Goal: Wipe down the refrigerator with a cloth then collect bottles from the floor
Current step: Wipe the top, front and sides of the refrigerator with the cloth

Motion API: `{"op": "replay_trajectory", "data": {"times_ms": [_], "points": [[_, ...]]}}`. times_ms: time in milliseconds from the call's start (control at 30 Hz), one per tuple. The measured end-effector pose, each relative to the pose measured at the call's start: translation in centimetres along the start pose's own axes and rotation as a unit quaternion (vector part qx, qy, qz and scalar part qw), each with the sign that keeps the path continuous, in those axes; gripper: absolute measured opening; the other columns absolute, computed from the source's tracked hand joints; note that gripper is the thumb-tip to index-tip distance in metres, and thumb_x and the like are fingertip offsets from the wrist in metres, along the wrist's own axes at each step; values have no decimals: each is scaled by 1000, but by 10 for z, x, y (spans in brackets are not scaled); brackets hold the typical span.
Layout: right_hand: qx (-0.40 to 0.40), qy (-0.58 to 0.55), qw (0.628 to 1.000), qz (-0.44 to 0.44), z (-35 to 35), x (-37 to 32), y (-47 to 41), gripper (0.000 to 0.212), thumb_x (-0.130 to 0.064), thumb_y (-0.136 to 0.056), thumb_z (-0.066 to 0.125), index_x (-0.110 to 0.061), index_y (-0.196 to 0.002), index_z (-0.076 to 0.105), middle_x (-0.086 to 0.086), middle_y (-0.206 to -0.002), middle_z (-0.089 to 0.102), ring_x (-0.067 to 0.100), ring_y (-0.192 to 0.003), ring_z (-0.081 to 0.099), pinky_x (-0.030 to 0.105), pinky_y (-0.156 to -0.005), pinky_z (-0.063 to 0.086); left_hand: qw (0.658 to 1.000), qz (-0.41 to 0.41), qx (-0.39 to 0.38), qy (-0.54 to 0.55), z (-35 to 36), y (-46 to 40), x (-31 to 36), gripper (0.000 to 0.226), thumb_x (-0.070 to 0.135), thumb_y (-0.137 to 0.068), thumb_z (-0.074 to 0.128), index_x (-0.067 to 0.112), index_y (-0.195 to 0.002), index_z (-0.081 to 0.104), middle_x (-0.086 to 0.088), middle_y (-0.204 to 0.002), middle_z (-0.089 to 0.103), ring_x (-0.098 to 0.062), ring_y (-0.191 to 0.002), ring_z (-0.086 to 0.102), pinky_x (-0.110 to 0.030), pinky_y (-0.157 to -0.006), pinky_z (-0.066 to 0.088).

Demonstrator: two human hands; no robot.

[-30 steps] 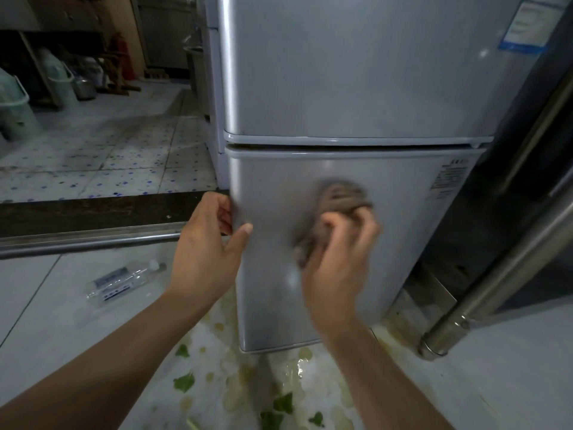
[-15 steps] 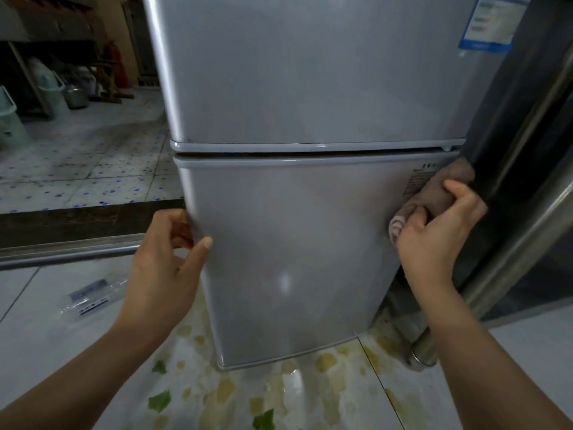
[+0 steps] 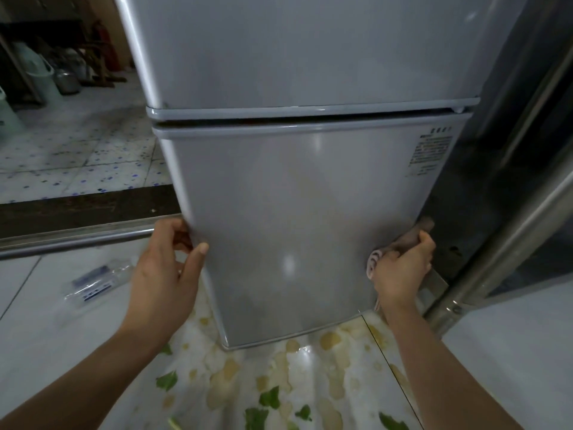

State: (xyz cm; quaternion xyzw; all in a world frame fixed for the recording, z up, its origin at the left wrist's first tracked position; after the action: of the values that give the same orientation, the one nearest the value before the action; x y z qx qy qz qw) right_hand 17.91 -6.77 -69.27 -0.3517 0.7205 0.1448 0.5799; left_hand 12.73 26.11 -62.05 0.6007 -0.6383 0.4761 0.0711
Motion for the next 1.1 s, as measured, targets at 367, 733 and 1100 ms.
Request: {"op": "replay_trajectory", "data": {"times_ms": [367, 733, 1100], "points": [[83, -28, 985, -151, 12, -37, 49, 58, 11, -82, 50, 4, -137, 34, 29, -137, 28, 32, -118, 42, 6, -98, 30, 1000, -3, 13, 22, 4, 1, -7, 18, 20, -89, 54, 24, -101, 41, 4, -92, 55, -6, -73, 53, -36, -69, 48], [73, -53, 980, -180, 13, -91, 86, 47, 2, -76, 69, 4, -118, 48, 25, -122, 40, 14, -93, 45, -13, -79, 23, 999, 6, -4, 43, 3, -1, -12, 19, 22, -89, 55, 28, -99, 41, 9, -88, 54, -12, -80, 56, -22, -63, 46], [-22, -13, 997, -70, 43, -44, 133, 38, 2, -86, 60, 1, -119, 41, 12, -126, 34, 20, -94, 54, 1, -77, 40, 998, 12, -26, 64, 3, -6, -15, 17, 23, -88, 57, 23, -99, 44, 6, -89, 56, -10, -81, 55, -22, -62, 45]]}}
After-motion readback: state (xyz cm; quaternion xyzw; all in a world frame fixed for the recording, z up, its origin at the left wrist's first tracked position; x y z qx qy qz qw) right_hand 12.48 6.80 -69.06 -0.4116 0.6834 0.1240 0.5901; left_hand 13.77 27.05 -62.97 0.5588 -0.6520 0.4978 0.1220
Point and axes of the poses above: each hand's wrist, its own y-axis away from the middle knuckle, its own z-axis out of the palm, x = y × z, the point moved 5 cm from there along -y, towards the middle knuckle
